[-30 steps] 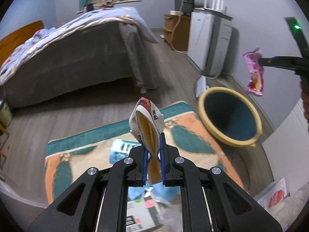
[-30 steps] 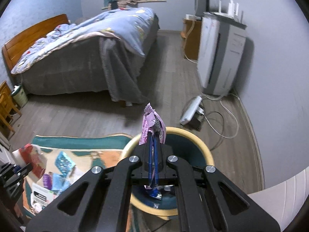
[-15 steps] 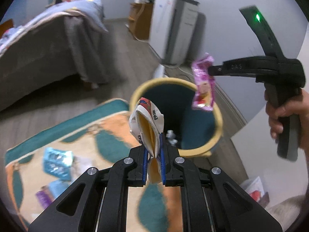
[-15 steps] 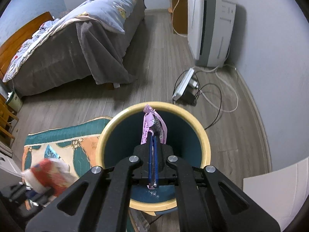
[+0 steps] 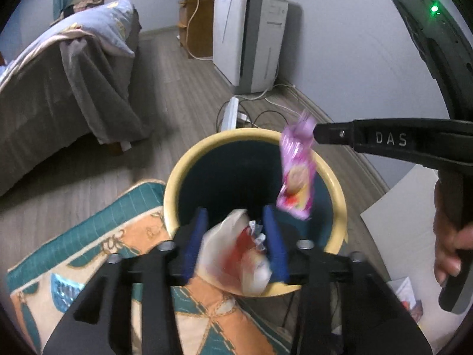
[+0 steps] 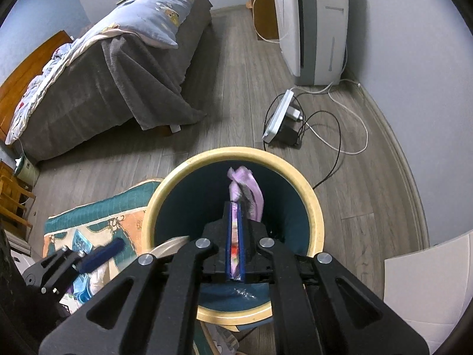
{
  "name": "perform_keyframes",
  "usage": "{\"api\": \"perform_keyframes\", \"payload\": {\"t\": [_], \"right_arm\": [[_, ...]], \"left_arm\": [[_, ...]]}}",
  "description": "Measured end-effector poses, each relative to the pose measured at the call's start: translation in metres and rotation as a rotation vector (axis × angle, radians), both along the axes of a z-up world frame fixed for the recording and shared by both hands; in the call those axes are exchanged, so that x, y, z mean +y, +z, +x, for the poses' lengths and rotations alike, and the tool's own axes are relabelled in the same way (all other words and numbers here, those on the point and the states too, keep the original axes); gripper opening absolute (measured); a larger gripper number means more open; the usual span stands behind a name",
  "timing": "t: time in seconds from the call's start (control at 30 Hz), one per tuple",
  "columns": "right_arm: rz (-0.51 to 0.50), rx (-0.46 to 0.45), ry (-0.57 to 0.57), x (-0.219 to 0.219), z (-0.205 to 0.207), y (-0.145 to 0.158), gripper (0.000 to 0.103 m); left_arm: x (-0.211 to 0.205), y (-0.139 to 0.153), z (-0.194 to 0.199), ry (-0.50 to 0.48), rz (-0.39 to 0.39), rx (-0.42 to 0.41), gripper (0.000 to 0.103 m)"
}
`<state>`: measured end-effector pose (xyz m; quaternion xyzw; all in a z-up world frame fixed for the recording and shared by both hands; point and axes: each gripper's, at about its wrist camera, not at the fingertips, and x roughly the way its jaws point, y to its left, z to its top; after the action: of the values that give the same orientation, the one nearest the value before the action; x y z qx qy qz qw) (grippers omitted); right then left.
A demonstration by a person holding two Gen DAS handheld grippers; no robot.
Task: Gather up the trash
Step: 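Drop the pink wrapper into the bin with right tool while left tool drops white wrapper, then move both tools back over the cushion toward the tissue and plastic bag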
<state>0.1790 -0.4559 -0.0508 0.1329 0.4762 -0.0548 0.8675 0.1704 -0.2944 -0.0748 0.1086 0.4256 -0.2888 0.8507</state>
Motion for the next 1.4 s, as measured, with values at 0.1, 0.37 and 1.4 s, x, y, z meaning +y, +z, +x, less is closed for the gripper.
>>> {"api": "perform_keyframes", "payload": {"t": [0.1,0.37,1.4], "right_arm": [[0.003,-0.003,-0.001,0.001,0.000,0.000,0.025],[0.000,-0.037,-0.035,0.003,-0.002,0.010,0.082],[-0.076,-0.126,0.204,0.173,-0.014,0.074,0.097]], "left_arm": [[0.004,-0.002,-0.001,0.007,0.004,0.000,0.052],[0.028,0.004,-0.003,0.079,0.006,-0.045,0.091],[0.273,0.086,-0.099,0.543,0.032,-0.168,0.097]]}}
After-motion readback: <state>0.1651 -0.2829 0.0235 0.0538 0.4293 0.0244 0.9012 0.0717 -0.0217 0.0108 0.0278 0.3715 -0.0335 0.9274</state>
